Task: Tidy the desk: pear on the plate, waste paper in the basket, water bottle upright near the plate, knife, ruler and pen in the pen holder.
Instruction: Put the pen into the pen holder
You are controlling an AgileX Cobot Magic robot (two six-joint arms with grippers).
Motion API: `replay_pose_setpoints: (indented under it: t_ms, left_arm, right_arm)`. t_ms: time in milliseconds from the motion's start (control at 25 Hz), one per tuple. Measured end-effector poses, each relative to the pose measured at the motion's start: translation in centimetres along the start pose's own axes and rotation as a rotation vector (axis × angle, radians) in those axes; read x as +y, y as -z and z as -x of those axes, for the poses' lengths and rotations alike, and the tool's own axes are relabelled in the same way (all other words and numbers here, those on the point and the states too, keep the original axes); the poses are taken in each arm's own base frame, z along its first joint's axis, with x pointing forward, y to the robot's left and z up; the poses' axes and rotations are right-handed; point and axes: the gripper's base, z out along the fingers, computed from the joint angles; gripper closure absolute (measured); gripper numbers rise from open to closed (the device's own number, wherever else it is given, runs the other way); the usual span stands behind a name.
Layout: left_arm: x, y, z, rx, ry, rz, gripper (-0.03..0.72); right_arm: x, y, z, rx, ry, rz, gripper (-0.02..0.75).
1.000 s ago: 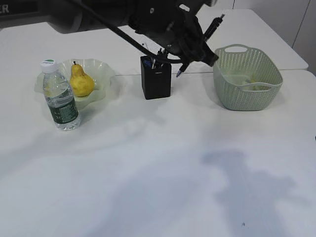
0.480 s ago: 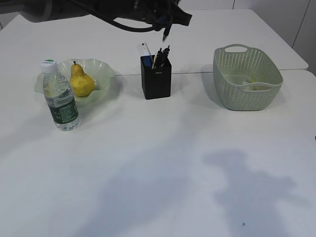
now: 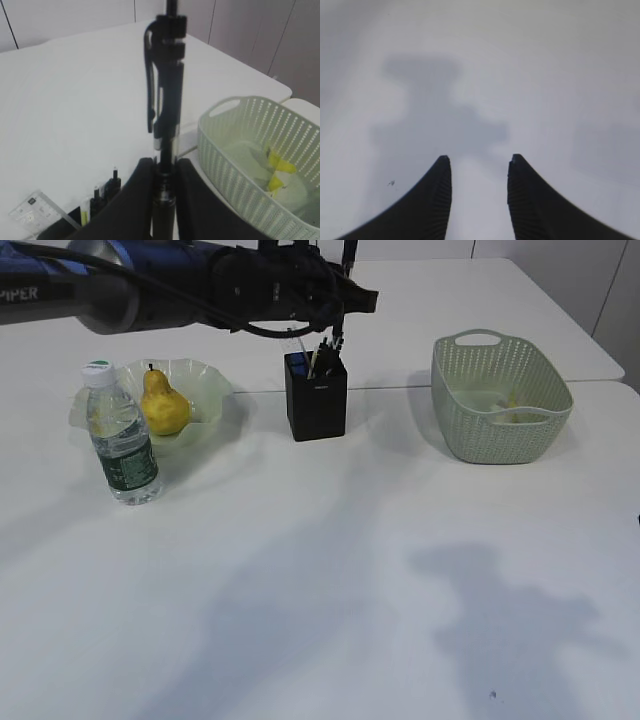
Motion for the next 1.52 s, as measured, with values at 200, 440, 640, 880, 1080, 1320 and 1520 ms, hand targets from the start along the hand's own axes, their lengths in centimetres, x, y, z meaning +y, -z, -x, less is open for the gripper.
replay_pose_setpoints:
  t_ms: [200,440,640,880,1080,1320,1520]
  left_arm:
    - [0.8,-1.0,-1.4,-0.003,0.025,0.013,0.626]
    - [2.4,-1.3,-1.6,-0.034,0.069,0.041,0.626]
    - [3.1,-1.7,-2.1,-0.05,0.087,0.053,0.626]
    - [3.6,-2.8,-4.1,-0.036,0.134,0.066,0.626]
    - [3.8,-3.4,-5.2,-0.04,0.158,0.074,0.626]
    - [4.7,-3.4,-5.0,-0.093,0.161,0.09,0.626]
    - [6.1,-3.6,-5.5,-0.089,0.167,0.115,0.626]
  right_arm:
    - [0.0,0.0,0.0,0.0,0.0,0.0,0.423]
    - [0.0,0.0,0.0,0.0,0.0,0.0,0.423]
    - [0.0,0.0,0.0,0.0,0.0,0.0,0.423]
    - [0.0,0.0,0.0,0.0,0.0,0.0,0.423]
    - [0.0,0.0,0.0,0.0,0.0,0.0,0.423]
    - [0.0,0.0,0.0,-0.002,0.0,0.001,0.423]
    - [0.0,0.0,0.0,-0.004,0.0,0.001,0.423]
